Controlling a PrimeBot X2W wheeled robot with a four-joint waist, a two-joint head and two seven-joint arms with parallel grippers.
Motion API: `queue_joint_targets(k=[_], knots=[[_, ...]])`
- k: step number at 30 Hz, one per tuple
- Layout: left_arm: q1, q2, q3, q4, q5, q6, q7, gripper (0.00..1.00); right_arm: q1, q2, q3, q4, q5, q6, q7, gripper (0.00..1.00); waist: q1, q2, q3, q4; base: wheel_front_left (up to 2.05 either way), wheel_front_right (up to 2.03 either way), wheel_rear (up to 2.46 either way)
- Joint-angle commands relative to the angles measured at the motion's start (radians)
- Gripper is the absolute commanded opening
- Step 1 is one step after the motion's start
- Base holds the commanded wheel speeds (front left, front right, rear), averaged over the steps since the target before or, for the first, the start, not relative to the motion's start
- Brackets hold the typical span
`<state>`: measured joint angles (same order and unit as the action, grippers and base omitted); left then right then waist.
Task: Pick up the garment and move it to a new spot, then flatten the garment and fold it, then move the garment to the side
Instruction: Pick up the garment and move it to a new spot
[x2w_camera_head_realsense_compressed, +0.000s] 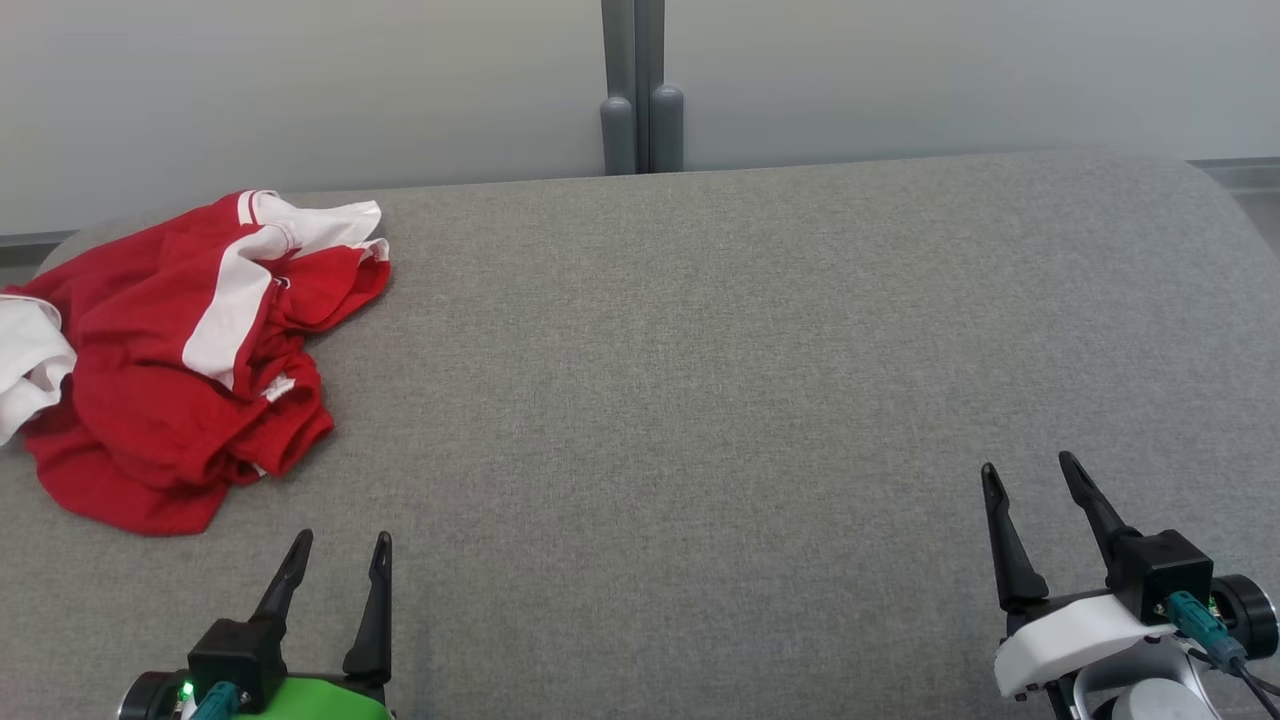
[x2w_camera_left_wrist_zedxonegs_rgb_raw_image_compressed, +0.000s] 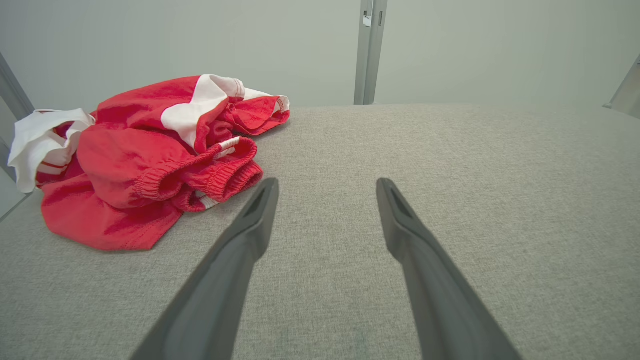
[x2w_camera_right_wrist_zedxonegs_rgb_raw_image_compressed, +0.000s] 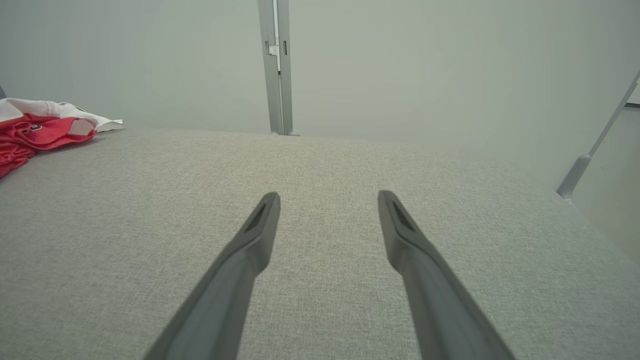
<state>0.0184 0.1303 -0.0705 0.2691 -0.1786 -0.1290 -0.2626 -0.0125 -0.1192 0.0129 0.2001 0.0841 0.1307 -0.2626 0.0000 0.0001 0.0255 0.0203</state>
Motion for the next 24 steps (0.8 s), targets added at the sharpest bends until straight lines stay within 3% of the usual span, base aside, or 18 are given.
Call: queue_joint_targets(k=[1, 17, 24], knots=[[0.009, 0.006, 0.001, 0.003, 0.004, -0.003, -0.003, 1.00, 0.008, -0.005, -0.001, 0.001, -0.006, 0.000, -0.003, 1.00, 0.0000, -0.0001, 0.000, 0.000, 0.00, 0.00, 0.00], [-0.006, 0.000, 0.005, 0.007, -0.010, -0.003, -0.003, 1.00, 0.011, -0.006, 0.000, -0.006, -0.003, 0.000, -0.003, 1.00, 0.0000, -0.0001, 0.003, 0.010, 0.00, 0.00, 0.00], [-0.026, 0.000, 0.005, 0.006, -0.010, -0.003, -0.003, 1.00, 0.004, -0.005, 0.008, -0.020, -0.009, 0.000, -0.003, 1.00, 0.0000, -0.0001, 0.007, 0.073, 0.00, 0.00, 0.00]])
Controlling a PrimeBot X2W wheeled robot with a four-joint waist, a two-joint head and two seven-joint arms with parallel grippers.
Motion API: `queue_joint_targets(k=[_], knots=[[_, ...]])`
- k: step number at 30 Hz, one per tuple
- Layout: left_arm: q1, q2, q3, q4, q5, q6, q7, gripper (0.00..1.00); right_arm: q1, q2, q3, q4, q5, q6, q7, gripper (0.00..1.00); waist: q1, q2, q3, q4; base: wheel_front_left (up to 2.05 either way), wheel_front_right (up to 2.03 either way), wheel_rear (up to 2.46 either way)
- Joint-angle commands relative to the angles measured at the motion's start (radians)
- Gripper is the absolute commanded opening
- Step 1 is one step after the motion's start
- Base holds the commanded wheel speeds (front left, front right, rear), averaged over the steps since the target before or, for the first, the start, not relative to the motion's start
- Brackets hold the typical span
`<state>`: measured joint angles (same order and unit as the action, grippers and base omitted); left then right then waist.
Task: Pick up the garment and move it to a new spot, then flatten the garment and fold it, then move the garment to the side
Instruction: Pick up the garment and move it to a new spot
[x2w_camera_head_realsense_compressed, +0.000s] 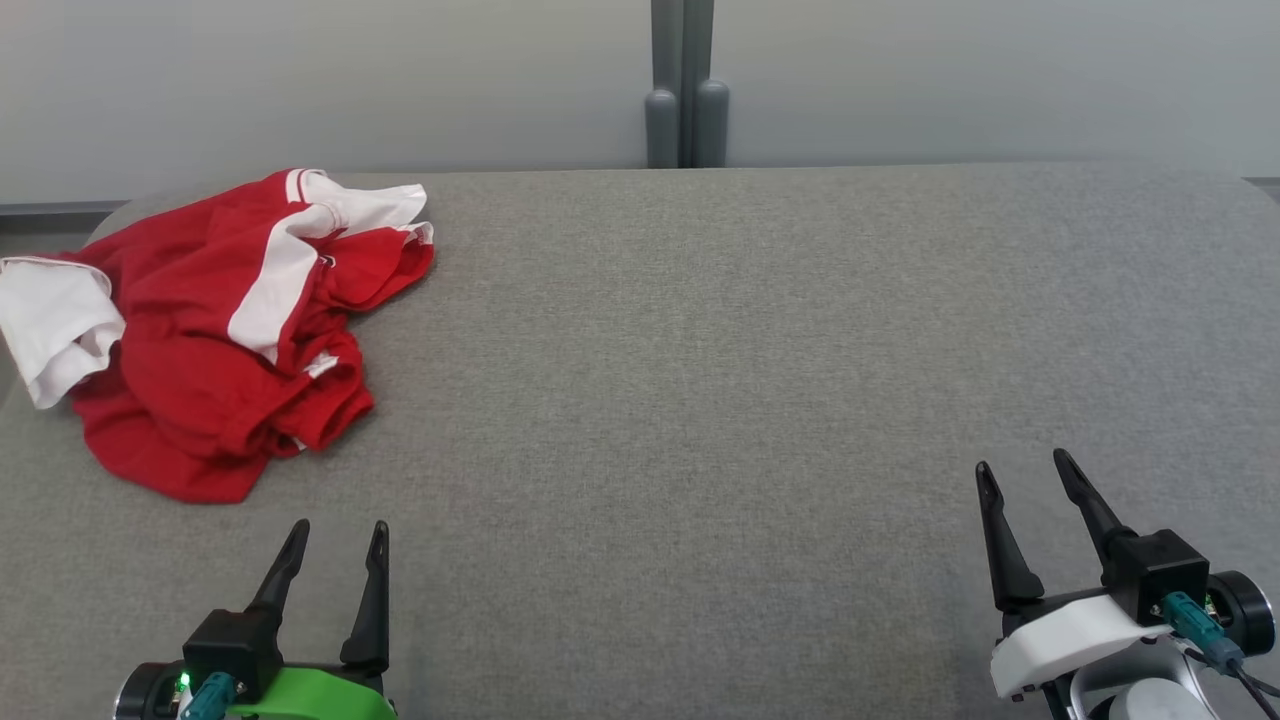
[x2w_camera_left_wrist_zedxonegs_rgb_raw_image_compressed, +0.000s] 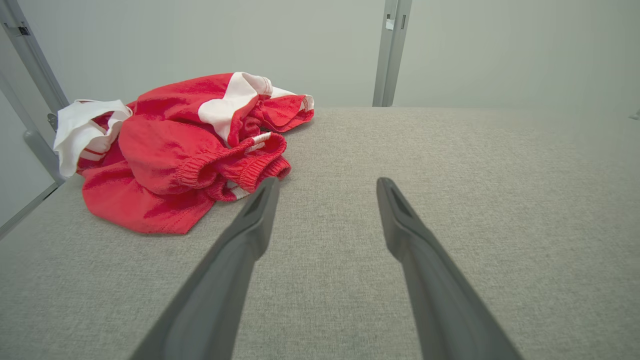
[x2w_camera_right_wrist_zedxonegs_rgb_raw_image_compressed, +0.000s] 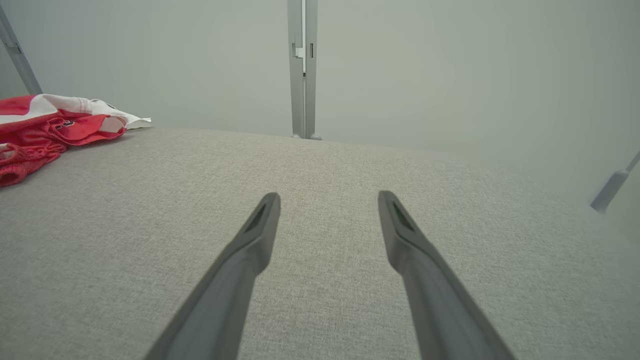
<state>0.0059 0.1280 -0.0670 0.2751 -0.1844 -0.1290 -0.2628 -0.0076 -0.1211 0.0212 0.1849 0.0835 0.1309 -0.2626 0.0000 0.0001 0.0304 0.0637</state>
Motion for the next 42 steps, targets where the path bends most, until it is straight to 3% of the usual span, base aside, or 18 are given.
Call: queue_joint_targets(k=[1, 12, 18, 25, 31, 36, 42], knots=[[-0.015, 0.003, 0.003, 0.001, -0.005, -0.003, -0.003, 1.00, -0.002, -0.004, 0.003, -0.004, -0.009, 0.000, -0.003, 1.00, 0.0000, -0.0001, 0.001, 0.044, 0.00, 0.00, 0.00], [0.012, 0.008, 0.024, 0.012, 0.000, -0.003, -0.002, 1.00, 0.001, -0.004, 0.041, 0.023, 0.000, 0.000, -0.003, 1.00, 0.0000, -0.0001, -0.031, 0.292, 0.00, 0.00, 0.00], [0.042, 0.013, 0.062, 0.006, -0.006, -0.003, -0.002, 1.00, -0.016, 0.000, 0.085, 0.037, 0.008, 0.000, -0.003, 1.00, 0.0000, -0.0001, -0.047, 0.365, 0.00, 0.00, 0.00], [0.044, 0.001, 0.082, -0.001, -0.010, -0.003, -0.002, 1.00, -0.014, -0.009, 0.104, 0.041, 0.011, 0.000, -0.003, 1.00, 0.0000, -0.0001, -0.037, 0.371, 0.00, 0.00, 0.00], [-0.057, -0.013, 0.081, 0.010, -0.050, -0.003, -0.002, 1.00, -0.049, -0.042, 0.102, 0.026, 0.000, 0.000, -0.003, 1.00, 0.0000, -0.0001, 0.054, 0.339, 0.00, 0.00, 0.00], [-0.268, -0.003, 0.024, 0.152, -0.139, -0.003, 0.010, 1.00, -0.111, -0.107, 0.111, 0.007, -0.017, 0.000, -0.003, 1.00, 0.0000, -0.0001, 0.207, 0.312, 0.00, 0.00, 0.00], [-0.578, 0.063, -0.083, 0.358, -0.291, -0.003, 0.157, 1.00, -0.167, -0.167, 0.127, -0.009, -0.032, 0.000, -0.003, 1.00, 0.0000, -0.0001, 0.358, 0.279, 0.00, 0.00, 0.00]])
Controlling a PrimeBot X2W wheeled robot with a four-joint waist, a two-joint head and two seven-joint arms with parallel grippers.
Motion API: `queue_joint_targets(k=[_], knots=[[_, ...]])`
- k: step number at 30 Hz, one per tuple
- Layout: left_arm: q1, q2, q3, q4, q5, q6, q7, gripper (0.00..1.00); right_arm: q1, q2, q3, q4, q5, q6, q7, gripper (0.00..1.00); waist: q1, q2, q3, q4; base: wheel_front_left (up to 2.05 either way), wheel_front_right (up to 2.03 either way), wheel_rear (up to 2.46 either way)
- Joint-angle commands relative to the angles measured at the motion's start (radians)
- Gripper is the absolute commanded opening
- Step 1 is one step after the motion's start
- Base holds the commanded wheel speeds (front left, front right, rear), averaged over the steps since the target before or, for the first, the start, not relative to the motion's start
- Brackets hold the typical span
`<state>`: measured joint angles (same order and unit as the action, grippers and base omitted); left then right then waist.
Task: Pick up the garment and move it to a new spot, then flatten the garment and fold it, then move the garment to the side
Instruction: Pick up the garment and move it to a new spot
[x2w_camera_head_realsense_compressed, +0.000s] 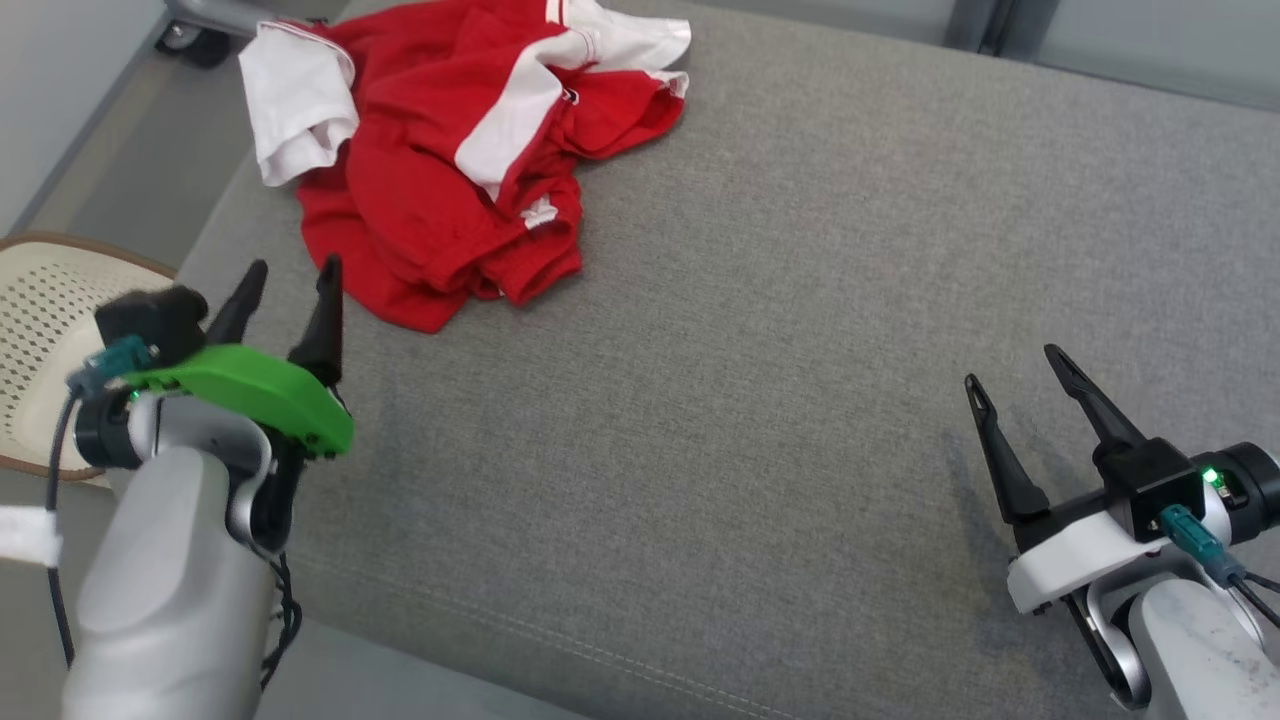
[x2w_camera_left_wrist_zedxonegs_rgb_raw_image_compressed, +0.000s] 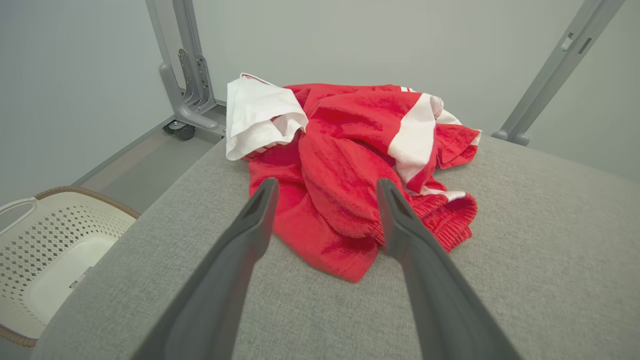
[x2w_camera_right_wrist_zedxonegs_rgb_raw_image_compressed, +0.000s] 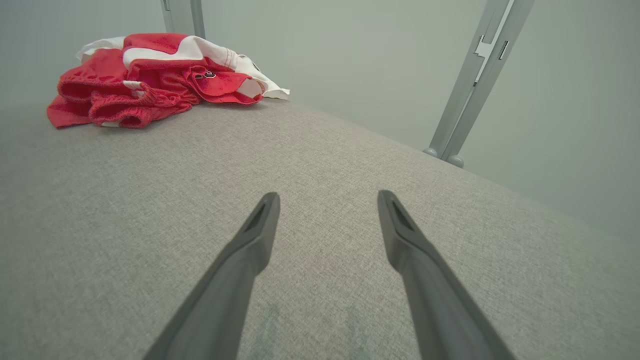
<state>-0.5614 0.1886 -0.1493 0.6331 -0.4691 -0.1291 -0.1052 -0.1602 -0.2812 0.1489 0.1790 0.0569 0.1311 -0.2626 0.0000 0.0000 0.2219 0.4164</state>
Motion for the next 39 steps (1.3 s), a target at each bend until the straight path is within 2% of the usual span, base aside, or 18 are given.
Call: queue_joint_targets(k=[1, 9, 15, 20, 21, 22, 23, 30, 34, 39], knots=[[-0.054, 0.011, -0.005, 0.029, -0.030, -0.003, 0.019, 1.00, -0.019, -0.011, -0.002, -0.005, -0.007, -0.001, -0.003, 1.00, 0.0000, 0.0000, 0.181, -0.080, 0.00, 0.00, 0.00], [-0.256, 0.079, -0.048, 0.216, -0.176, -0.003, 0.145, 1.00, -0.037, -0.003, 0.000, -0.024, -0.017, -0.001, -0.003, 1.00, 0.0000, 0.0000, 0.245, -0.141, 0.00, 0.00, 0.00], [-0.311, 0.094, -0.070, 0.308, -0.251, -0.003, 0.173, 1.00, -0.042, -0.001, -0.007, -0.032, -0.023, -0.001, -0.003, 1.00, 0.0000, 0.0000, 0.265, -0.166, 0.00, 0.00, 0.00], [-0.322, 0.093, -0.106, 0.330, -0.323, -0.003, 0.201, 1.00, -0.044, 0.003, -0.012, -0.023, -0.029, -0.001, -0.001, 1.00, 0.0000, 0.0000, 0.271, -0.175, 0.00, 0.00, 0.00], [-0.321, 0.095, -0.119, 0.335, -0.327, -0.003, 0.208, 0.91, -0.043, 0.005, -0.013, -0.020, -0.029, -0.001, -0.001, 1.00, 0.0000, 0.0000, 0.269, -0.175, 0.00, 0.00, 0.00], [-0.319, 0.096, -0.131, 0.341, -0.335, -0.003, 0.214, 0.41, -0.041, 0.007, -0.013, -0.016, -0.030, -0.001, -0.001, 1.00, 0.0000, 0.0000, 0.265, -0.176, 0.00, 0.00, 0.00], [-0.315, 0.098, -0.144, 0.341, -0.341, -0.003, 0.220, 0.00, -0.037, 0.011, -0.013, -0.013, -0.029, -0.001, -0.001, 1.00, 0.0000, 0.0000, 0.258, -0.176, 0.00, 0.00, 0.00], [-0.265, 0.163, -0.210, 0.286, -0.358, -0.003, 0.181, 0.00, 0.004, 0.041, -0.031, 0.000, -0.017, -0.001, -0.001, 1.00, 0.0000, 0.0000, 0.189, -0.172, 0.00, 0.00, 0.00], [-0.235, 0.222, -0.251, 0.189, -0.358, -0.003, 0.161, 0.00, 0.044, 0.060, -0.052, 0.005, -0.011, -0.001, -0.002, 1.00, 0.0000, 0.0000, 0.128, -0.153, 0.00, 0.00, 0.00], [-0.225, 0.317, -0.256, 0.035, -0.380, -0.003, 0.198, 0.00, 0.071, 0.084, -0.041, 0.008, 0.003, -0.001, -0.002, 1.00, 0.0000, 0.0000, 0.055, -0.149, 0.00, 0.00, 0.00]])
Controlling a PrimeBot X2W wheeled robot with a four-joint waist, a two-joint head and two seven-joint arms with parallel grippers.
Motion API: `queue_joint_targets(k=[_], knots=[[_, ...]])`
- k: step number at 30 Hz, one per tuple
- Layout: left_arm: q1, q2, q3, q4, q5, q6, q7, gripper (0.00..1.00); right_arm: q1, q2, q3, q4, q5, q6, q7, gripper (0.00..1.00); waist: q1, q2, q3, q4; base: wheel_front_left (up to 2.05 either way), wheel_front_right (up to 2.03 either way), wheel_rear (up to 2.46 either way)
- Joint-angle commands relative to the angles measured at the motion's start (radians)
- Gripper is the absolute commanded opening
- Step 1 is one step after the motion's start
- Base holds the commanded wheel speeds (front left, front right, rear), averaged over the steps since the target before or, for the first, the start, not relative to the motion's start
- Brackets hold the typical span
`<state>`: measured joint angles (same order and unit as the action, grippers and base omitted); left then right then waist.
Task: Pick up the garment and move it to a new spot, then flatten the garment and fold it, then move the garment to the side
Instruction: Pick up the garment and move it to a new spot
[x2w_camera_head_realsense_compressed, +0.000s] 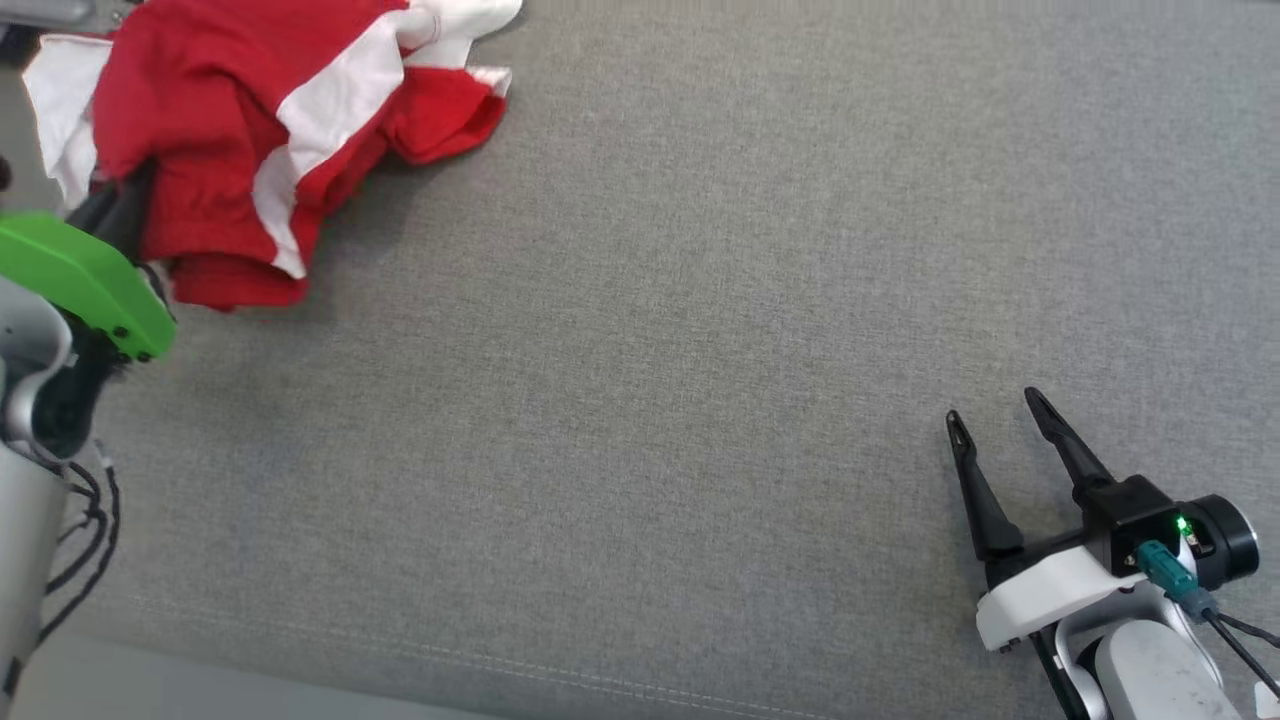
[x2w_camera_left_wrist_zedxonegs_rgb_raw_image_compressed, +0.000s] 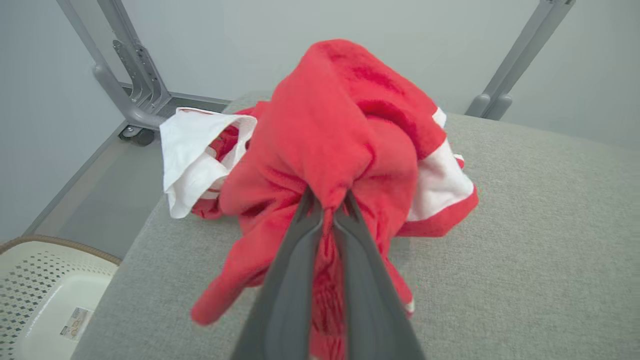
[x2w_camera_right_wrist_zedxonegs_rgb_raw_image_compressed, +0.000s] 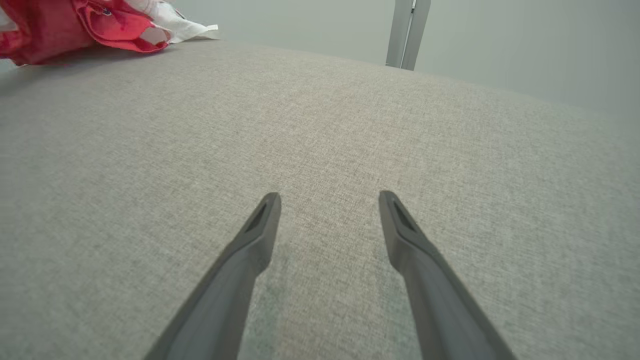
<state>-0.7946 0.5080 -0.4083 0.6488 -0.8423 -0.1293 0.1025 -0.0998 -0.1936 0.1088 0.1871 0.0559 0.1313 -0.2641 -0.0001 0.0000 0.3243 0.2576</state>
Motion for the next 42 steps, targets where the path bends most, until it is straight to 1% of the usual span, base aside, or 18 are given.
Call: queue_joint_targets(k=[1, 6, 11, 14, 16, 18, 21, 24, 27, 30, 31, 32, 33, 38, 40, 42], knots=[[0.009, 0.015, 0.007, -0.013, -0.009, -0.003, 0.003, 0.00, 0.011, 0.004, 0.001, 0.000, 0.005, -0.001, -0.001, 1.00, 0.0001, 0.0000, -0.060, 0.006, 0.00, 0.00, 0.00], [0.022, 0.115, 0.038, -0.203, -0.046, 0.018, 0.114, 0.00, 0.017, 0.039, 0.013, 0.001, 0.017, -0.001, -0.001, 1.00, 0.0001, 0.0000, -0.115, -0.028, 0.00, 0.00, 0.00], [0.025, 0.201, 0.069, -0.376, -0.081, 0.064, 0.235, 0.00, 0.039, 0.060, -0.004, 0.004, 0.028, -0.001, -0.001, 1.00, 0.0001, 0.0000, -0.141, -0.058, 0.00, 0.00, 0.00], [0.028, 0.236, 0.084, -0.429, -0.100, 0.093, 0.286, 0.00, 0.047, 0.069, -0.008, 0.005, 0.028, -0.001, -0.001, 1.00, 0.0001, 0.0000, -0.146, -0.079, 0.00, 0.00, 0.00], [0.025, 0.254, 0.095, -0.456, -0.115, 0.103, 0.310, 0.00, 0.051, 0.073, -0.011, 0.004, 0.027, -0.001, -0.001, 1.00, 0.0001, 0.0000, -0.149, -0.095, 0.00, 0.00, 0.00], [0.016, 0.260, 0.106, -0.483, -0.133, 0.108, 0.326, 0.00, 0.054, 0.077, -0.011, 0.004, 0.028, -0.001, -0.001, 1.00, 0.0001, 0.0000, -0.151, -0.109, 0.00, 0.00, 0.00], [-0.008, 0.249, 0.116, -0.547, -0.173, 0.110, 0.359, 0.00, 0.054, 0.081, -0.004, 0.008, 0.032, -0.001, -0.001, 1.00, 0.0001, 0.0000, -0.162, -0.134, 0.00, 0.00, 0.00], [-0.027, 0.227, 0.095, -0.611, -0.196, 0.101, 0.396, 0.00, 0.051, 0.084, -0.003, 0.011, 0.033, -0.001, -0.001, 1.00, 0.0001, 0.0000, -0.170, -0.150, 0.00, 0.00, 0.00], [-0.050, 0.195, 0.064, -0.687, -0.209, 0.097, 0.428, 0.00, 0.051, 0.091, -0.002, 0.012, 0.033, -0.001, -0.001, 1.00, 0.0001, 0.0000, -0.183, -0.168, 0.00, 0.00, 0.00], [-0.072, 0.142, 0.029, -0.754, -0.234, 0.107, 0.455, 0.00, 0.043, 0.096, 0.003, 0.012, 0.036, -0.001, -0.001, 1.00, 0.0001, 0.0000, -0.189, -0.187, 0.00, 0.00, 0.00], [-0.072, 0.142, 0.029, -0.754, -0.234, 0.107, 0.455, 0.00, 0.043, 0.096, 0.003, 0.012, 0.036, -0.001, -0.001, 1.00, 0.0001, 0.0000, -0.189, -0.187, 0.00, 0.00, 0.00], [-0.086, 0.103, 0.004, -0.793, -0.245, 0.116, 0.469, 0.00, 0.035, 0.099, 0.006, 0.013, 0.038, -0.001, -0.001, 1.00, 0.0001, 0.0000, -0.189, -0.202, 0.00, 0.00, 0.00], [-0.086, 0.103, 0.004, -0.793, -0.245, 0.116, 0.469, 0.00, 0.035, 0.099, 0.006, 0.013, 0.038, -0.001, -0.001, 1.00, 0.0001, 0.0000, -0.189, -0.202, 0.00, 0.00, 0.00], [-0.115, -0.002, -0.061, -0.850, -0.259, 0.142, 0.480, 0.00, 0.017, 0.110, 0.011, 0.008, 0.039, -0.001, -0.001, 1.00, 0.0001, 0.0000, -0.175, -0.247, 0.00, 0.00, 0.00], [-0.125, -0.044, -0.086, -0.851, -0.245, 0.154, 0.468, 0.00, 0.011, 0.113, 0.012, 0.007, 0.039, -0.001, -0.001, 1.00, 0.0001, 0.0000, -0.164, -0.267, 0.00, 0.00, 0.00], [-0.125, -0.081, -0.118, -0.829, -0.207, 0.158, 0.442, 0.00, 0.008, 0.117, 0.006, 0.007, 0.039, -0.001, -0.001, 1.00, 0.0001, 0.0000, -0.152, -0.283, 0.00, 0.00, 0.00]])
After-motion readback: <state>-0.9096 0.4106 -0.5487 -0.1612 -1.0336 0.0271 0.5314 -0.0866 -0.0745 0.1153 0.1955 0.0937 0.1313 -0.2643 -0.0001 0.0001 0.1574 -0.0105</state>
